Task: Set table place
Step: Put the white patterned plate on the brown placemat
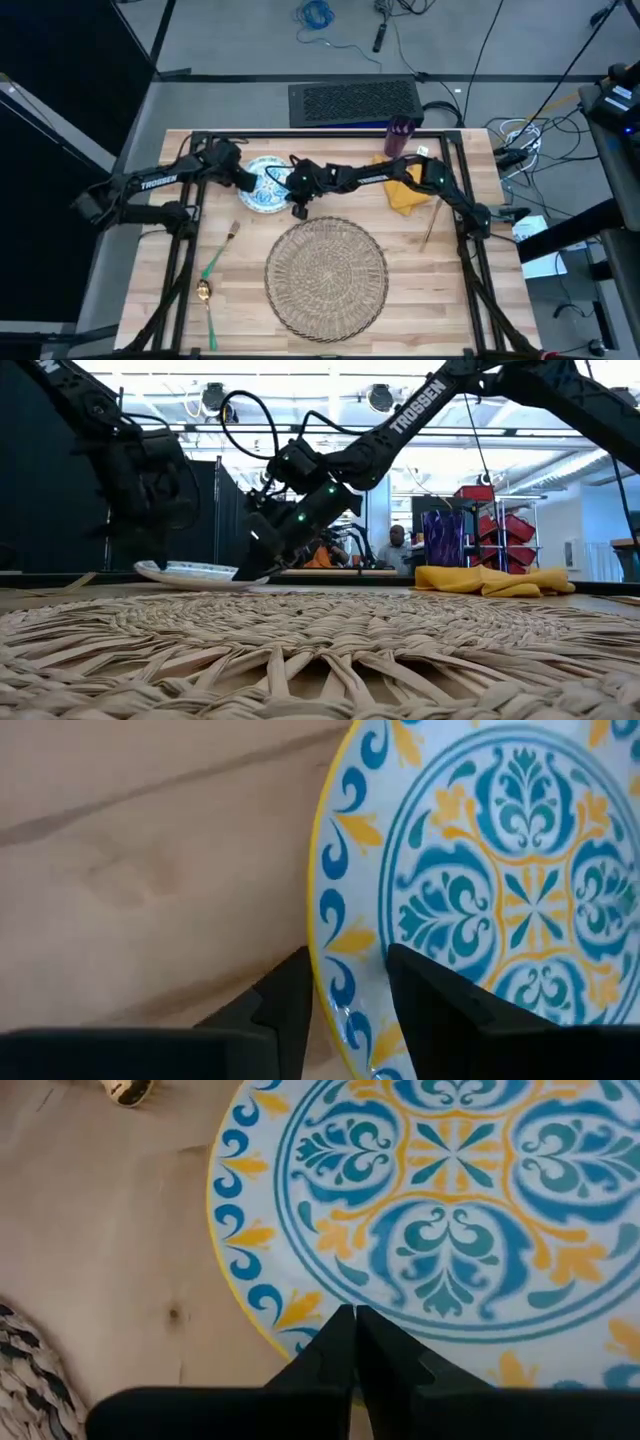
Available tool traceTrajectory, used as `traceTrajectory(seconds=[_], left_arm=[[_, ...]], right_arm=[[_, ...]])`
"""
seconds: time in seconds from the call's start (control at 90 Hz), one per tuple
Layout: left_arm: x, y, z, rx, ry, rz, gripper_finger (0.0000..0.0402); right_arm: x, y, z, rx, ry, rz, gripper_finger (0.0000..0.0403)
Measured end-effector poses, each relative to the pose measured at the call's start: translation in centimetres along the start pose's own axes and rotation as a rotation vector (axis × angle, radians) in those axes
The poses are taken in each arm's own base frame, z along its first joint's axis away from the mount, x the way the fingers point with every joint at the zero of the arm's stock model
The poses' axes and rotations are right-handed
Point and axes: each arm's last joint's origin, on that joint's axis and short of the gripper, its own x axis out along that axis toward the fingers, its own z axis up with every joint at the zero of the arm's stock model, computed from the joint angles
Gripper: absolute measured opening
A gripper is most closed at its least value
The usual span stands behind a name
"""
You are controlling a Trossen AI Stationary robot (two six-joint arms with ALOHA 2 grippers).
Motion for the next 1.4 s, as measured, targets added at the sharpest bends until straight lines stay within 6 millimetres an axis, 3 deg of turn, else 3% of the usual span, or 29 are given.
traceTrajectory(seconds=[0.156,0.344,0.533,0.733,0.822,0.933,1.1,1.189,1.278,1.4], left_arm=[[0.0,-0.2,0.3,0.023,-0.019,-0.034,0.0110],[-0.3,-0.3,0.6,0.062,-0.051,-0.050,0.0021],[-0.4,-0.4,0.8,0.074,-0.080,-0.050,0.0005],[-0.2,-0.4,0.5,0.093,-0.056,-0.063,0.0000],[-0.2,-0.5,0.5,0.106,-0.054,-0.075,0.0001],[-0.2,-0.5,0.5,0.118,-0.051,-0.092,0.0002],[-0.6,-1.3,0.4,0.148,-0.074,-0.136,0.0002],[-1.4,-1.8,0.4,0.153,-0.117,-0.194,0.0002],[-2.4,-2.2,0.5,0.158,-0.164,-0.250,0.0002],[-3.4,-2.5,0.3,0.162,-0.203,-0.294,0.0001]], right_arm=[[0.1,0.2,-0.1,-0.004,-0.003,0.002,0.0000],[0.1,0.2,-0.1,0.008,-0.002,0.008,0.0000],[0.0,0.2,0.0,0.006,-0.011,0.012,0.0000],[-1.9,0.6,1.6,-0.030,-0.040,0.008,0.0000],[-3.7,1.0,3.7,-0.085,-0.118,0.002,0.0004],[-6.4,0.6,6.2,-0.110,-0.220,-0.040,0.0028],[-9.3,-1.6,7.1,-0.037,-0.199,-0.191,0.0091],[-10.1,-3.7,6.6,0.055,-0.145,-0.216,0.0125],[-9.6,-5.3,4.8,0.142,-0.041,-0.207,0.0154],[-8.8,-6.0,3.5,0.207,0.020,-0.157,0.0183]])
